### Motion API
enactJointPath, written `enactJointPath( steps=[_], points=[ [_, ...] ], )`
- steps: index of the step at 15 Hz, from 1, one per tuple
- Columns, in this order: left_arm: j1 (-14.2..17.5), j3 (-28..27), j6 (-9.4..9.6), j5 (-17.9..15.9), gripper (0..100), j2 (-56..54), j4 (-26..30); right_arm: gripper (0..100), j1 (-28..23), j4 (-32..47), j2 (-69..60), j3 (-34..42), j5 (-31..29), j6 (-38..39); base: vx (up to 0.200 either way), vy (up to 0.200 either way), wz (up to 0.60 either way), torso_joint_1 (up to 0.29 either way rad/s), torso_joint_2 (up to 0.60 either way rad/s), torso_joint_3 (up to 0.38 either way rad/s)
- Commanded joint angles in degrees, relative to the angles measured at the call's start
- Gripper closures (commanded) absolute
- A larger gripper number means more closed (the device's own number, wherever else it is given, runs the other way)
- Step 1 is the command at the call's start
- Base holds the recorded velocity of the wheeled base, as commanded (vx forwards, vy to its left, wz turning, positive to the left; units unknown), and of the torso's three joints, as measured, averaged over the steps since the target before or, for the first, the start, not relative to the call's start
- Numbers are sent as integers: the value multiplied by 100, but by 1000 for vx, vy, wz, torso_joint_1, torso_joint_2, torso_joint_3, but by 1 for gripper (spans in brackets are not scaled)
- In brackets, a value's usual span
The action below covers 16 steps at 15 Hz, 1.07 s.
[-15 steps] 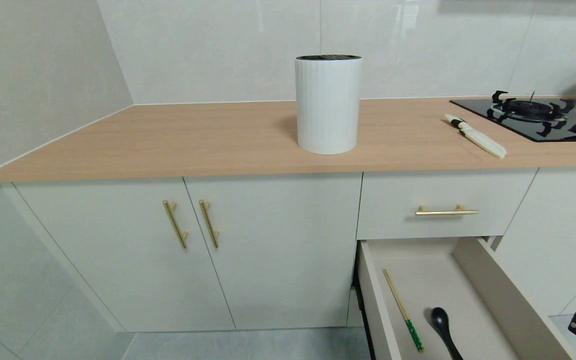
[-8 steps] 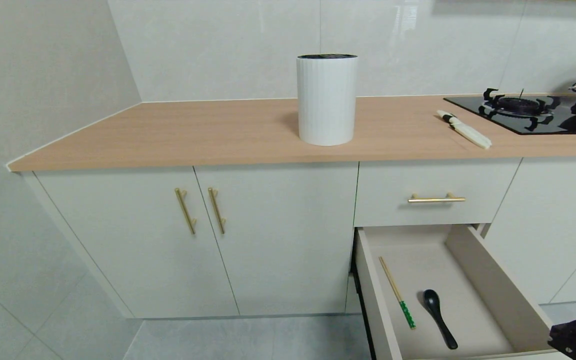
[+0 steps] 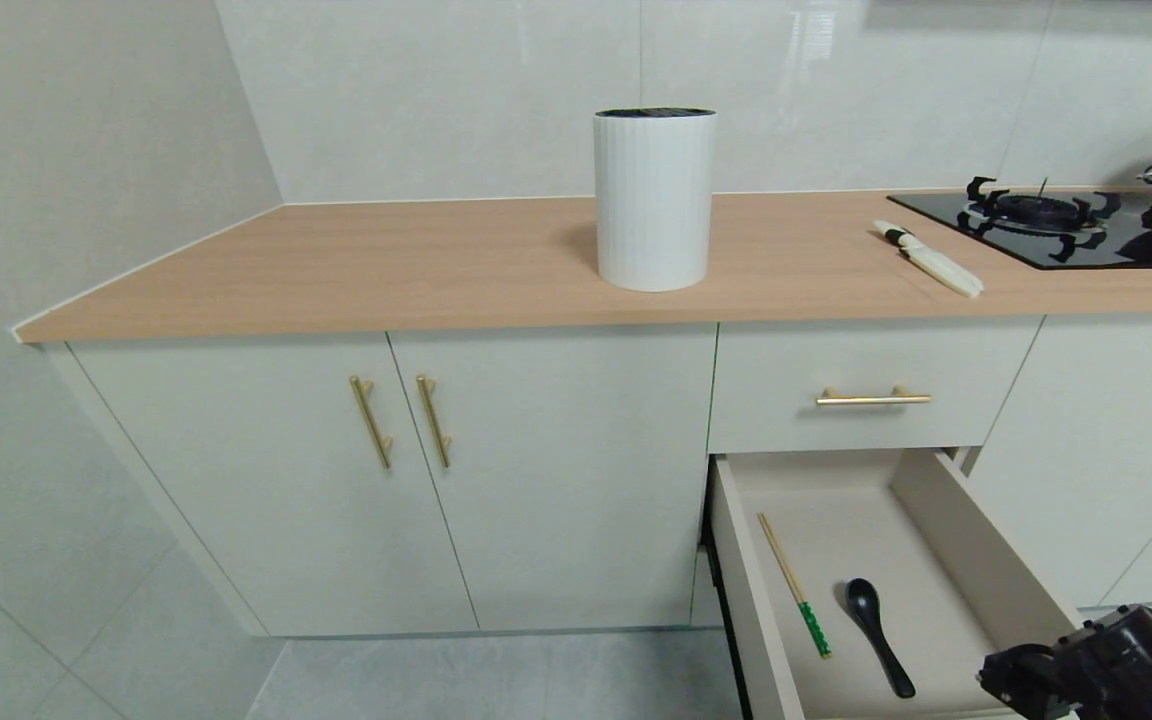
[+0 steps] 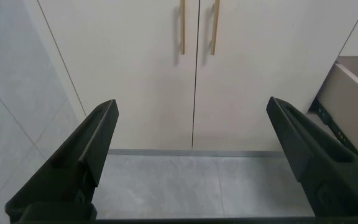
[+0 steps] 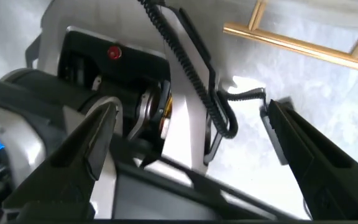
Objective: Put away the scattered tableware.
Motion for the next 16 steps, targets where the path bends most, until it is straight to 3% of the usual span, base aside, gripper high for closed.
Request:
enactJointPath(
  steps=[1, 4, 7, 16],
  points=[
    [4, 0, -4, 2, 0, 0, -1, 0, 28, -408, 583, 316, -47, 3, 0, 0, 0, 0, 0, 0],
    [4, 0, -4, 2, 0, 0, -1, 0, 28, -1287, 591, 773, -610, -6, 0, 0, 0, 0, 0, 0],
    [4, 0, -4, 2, 0, 0, -1, 0, 28, -1541, 838, 755, -996, 47, 0, 0, 0, 0, 0, 0],
    [4, 0, -4, 2, 0, 0, -1, 0, 20, -3704, 2323, 966, -1251, 416, 0, 0, 0, 0, 0, 0]
  ],
)
